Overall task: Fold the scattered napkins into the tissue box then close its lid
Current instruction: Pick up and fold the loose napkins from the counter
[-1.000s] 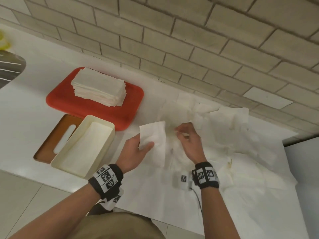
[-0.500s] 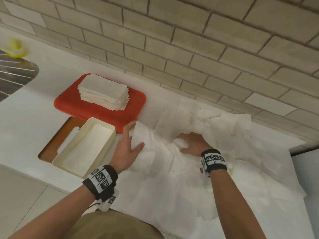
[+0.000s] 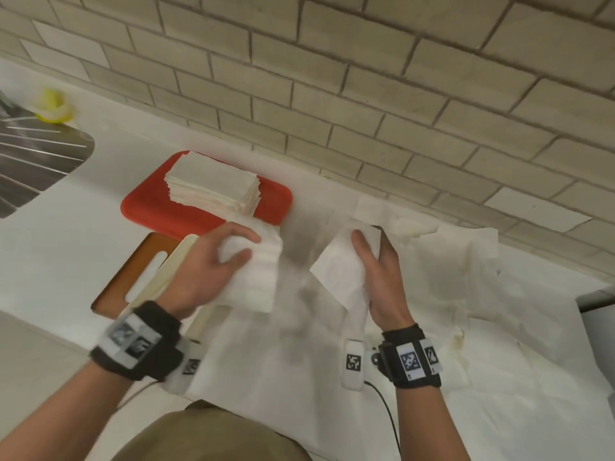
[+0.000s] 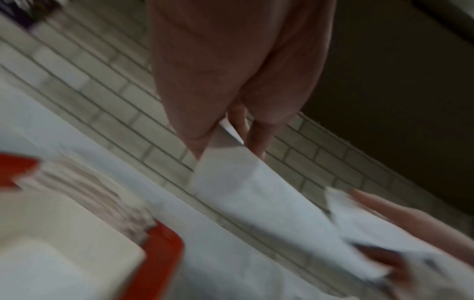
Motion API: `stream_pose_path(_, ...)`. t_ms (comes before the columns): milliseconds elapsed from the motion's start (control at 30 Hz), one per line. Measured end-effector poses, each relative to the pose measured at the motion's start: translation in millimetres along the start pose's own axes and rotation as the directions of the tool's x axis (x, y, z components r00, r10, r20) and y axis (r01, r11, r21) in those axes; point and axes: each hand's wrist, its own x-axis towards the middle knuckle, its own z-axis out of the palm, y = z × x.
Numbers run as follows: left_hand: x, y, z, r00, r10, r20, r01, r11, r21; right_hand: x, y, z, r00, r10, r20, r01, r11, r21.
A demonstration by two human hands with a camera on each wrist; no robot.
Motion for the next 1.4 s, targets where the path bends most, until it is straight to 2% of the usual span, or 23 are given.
stream_pose_path(33, 0.1, -5.1, -22.4, 0.998, -0.055, 0.033, 0.054, 0.998, 0.040, -2.1, 7.9, 1.8, 0.998, 0.062, -0.010, -0.062, 0.998, 0.033)
stream_pose_path(100, 4.1, -25.6, -57.6, 0.978, -0.181, 0.102, 0.162, 0.972, 0.170, -8.1, 19.0, 8.9, 0.982, 0.190, 0.007, -0.188, 0.959, 0.213)
stream_pose_path(167, 12.6, -57.2, -72.0, 0.936, -0.307, 0.175, 0.230, 0.906, 0.356, -14.8, 18.9, 20.1, 0.957, 0.275, 0.095, -0.290, 0.867, 0.406)
stream_pose_path(200, 16.6, -73.9, -73.3, 0.903, -0.364, 0.227, 0.232, 0.858, 0.458, -17.6, 17.0, 27.3, 0.946, 0.300, 0.123, -0.323, 0.837, 0.442)
stream_pose_path(300, 25.3, -119.0, -66.7, 0.796, -0.499, 0.342, 0.151, 0.711, 0.687, -18.8, 15.1, 50.8, 0.937, 0.335, 0.101, -0.348, 0.863, 0.365)
stream_pose_path(367, 25.9, -126.7, -64.8, 0.771, -0.529, 0.354, 0.107, 0.656, 0.747, -19.8, 9.7, 67.9, 0.950, 0.302, 0.081, -0.313, 0.907, 0.283)
stream_pose_path(400, 24.7, -122.5, -64.7, 0.784, -0.513, 0.349, 0.081, 0.642, 0.762, -20.5, 6.4, 75.3, 0.958, 0.269, 0.095, -0.285, 0.920, 0.270)
stream_pose_path(467, 20.8, -102.0, -67.9, 0.854, -0.424, 0.301, 0.032, 0.621, 0.783, -23.6, -3.3, 90.3, 0.968, 0.212, 0.136, -0.243, 0.928, 0.282)
stream_pose_path(500, 17.2, -87.7, -70.9, 0.891, -0.362, 0.274, 0.020, 0.635, 0.773, -24.7, -7.1, 97.3, 0.970, 0.192, 0.152, -0.229, 0.929, 0.289)
stream_pose_path(533, 13.3, -71.4, -73.9, 0.927, -0.285, 0.245, 0.022, 0.692, 0.722, -25.7, -11.1, 104.7, 0.970, 0.174, 0.172, -0.219, 0.932, 0.289)
stream_pose_path(567, 9.1, -53.8, -76.5, 0.952, -0.209, 0.225, 0.027, 0.788, 0.615, -26.9, -14.9, 112.5, 0.968, 0.161, 0.192, -0.211, 0.937, 0.277)
stream_pose_path(633, 2.1, -18.4, -82.0, 0.962, -0.160, 0.220, 0.113, 0.971, 0.211, -30.7, -22.4, 130.1, 0.965, 0.119, 0.235, -0.176, 0.954, 0.242)
stream_pose_path(700, 2.8, 5.2, -88.3, 0.952, -0.153, 0.265, 0.199, 0.968, -0.155, -34.5, -27.3, 148.3, 0.960, 0.067, 0.272, -0.113, 0.981, 0.158)
stream_pose_path(733, 4.7, 10.2, -93.0, 0.954, -0.130, 0.271, 0.192, 0.958, -0.215, -36.4, -28.7, 157.2, 0.955, 0.043, 0.293, -0.080, 0.990, 0.116)
stream_pose_path(800, 9.2, 15.6, -104.3, 0.973, -0.052, 0.226, 0.096, 0.977, -0.189, -40.3, -27.2, 171.6, 0.944, 0.008, 0.329, -0.029, 0.998, 0.060)
stream_pose_path(867, 11.1, 13.9, -118.5, 0.983, 0.019, 0.183, 0.009, 0.988, -0.152, -44.1, -23.6, 178.6, 0.931, 0.038, 0.363, -0.051, 0.998, 0.026)
stream_pose_path(1000, 5.7, 3.5, -152.4, 0.993, 0.024, 0.117, 0.004, 0.974, -0.227, -59.4, -2.8, 171.8, 0.889, 0.182, 0.419, -0.158, 0.983, -0.091)
stream_pose_path(1067, 1.9, -7.1, -168.6, 0.996, 0.003, 0.086, 0.016, 0.976, -0.217, -70.2, 11.5, 167.6, 0.907, 0.199, 0.370, -0.198, 0.979, -0.040)
stream_pose_path(1200, -7.2, -32.0, -187.7, 0.999, -0.015, 0.043, 0.022, 0.985, -0.172, -82.6, 31.9, 186.4, 0.950, 0.196, 0.243, -0.249, 0.945, 0.212)
stream_pose_path(1300, -14.4, -44.3, -192.5, 0.999, -0.038, 0.007, 0.038, 0.990, -0.132, -84.5, 39.0, 210.2, 0.964, 0.204, 0.173, -0.243, 0.937, 0.251)
stream_pose_path(1400, -19.6, -55.0, -200.2, 0.997, -0.058, -0.059, 0.053, 0.995, -0.086, -85.8, 39.9, 226.3, 0.971, 0.179, 0.158, -0.219, 0.933, 0.286)
